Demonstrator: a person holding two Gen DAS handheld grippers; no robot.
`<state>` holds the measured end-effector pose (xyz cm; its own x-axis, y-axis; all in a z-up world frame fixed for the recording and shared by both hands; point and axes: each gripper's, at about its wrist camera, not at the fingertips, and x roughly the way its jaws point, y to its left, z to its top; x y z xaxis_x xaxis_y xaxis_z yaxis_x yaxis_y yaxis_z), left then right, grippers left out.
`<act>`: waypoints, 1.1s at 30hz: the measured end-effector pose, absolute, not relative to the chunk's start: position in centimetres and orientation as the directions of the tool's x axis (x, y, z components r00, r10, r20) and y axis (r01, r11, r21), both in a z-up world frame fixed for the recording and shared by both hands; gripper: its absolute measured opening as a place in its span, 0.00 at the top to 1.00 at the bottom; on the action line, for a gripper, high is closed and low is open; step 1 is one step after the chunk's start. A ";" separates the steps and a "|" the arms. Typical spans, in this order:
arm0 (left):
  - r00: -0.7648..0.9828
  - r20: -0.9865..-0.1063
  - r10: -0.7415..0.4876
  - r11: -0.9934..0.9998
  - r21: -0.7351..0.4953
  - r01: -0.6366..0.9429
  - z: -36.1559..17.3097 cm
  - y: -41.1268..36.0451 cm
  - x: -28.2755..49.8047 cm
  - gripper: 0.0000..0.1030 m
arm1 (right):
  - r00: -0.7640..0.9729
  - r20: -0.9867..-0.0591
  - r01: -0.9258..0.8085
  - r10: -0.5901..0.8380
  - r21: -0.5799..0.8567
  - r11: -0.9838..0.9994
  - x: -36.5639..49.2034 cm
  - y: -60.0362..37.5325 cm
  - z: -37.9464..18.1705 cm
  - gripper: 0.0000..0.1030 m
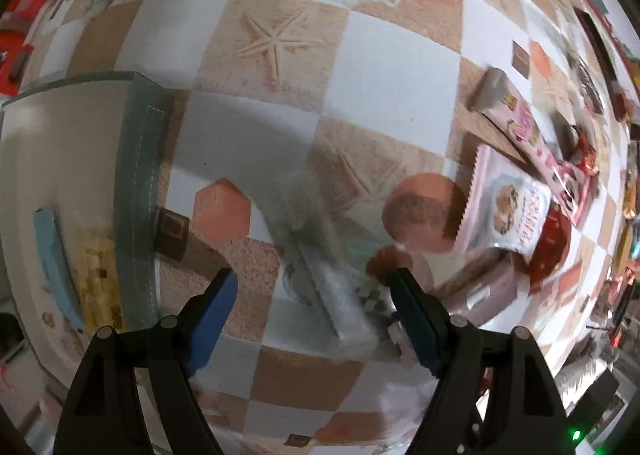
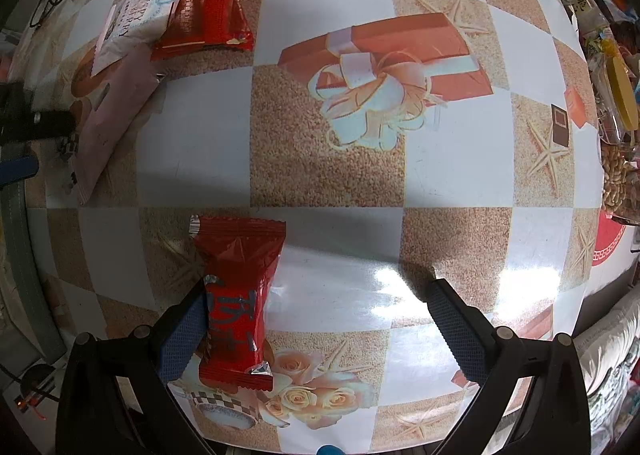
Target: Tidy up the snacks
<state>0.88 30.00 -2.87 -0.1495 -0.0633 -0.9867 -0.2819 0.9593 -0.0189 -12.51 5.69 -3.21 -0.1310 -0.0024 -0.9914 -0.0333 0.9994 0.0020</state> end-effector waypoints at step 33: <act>-0.097 -0.995 0.017 0.999 0.013 0.035 -2.2 29.0 -9.9 0.23 | -0.080 -0.997 -0.016 -0.001 0.000 1.000 -13.2 5.6 -2.7 0.00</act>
<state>-9.86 29.04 -2.18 -0.0975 0.0166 -0.9951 0.0348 0.9993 0.0132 -13.17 5.63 -2.73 -0.0796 -0.0010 -0.9968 -0.0157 0.9999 0.0003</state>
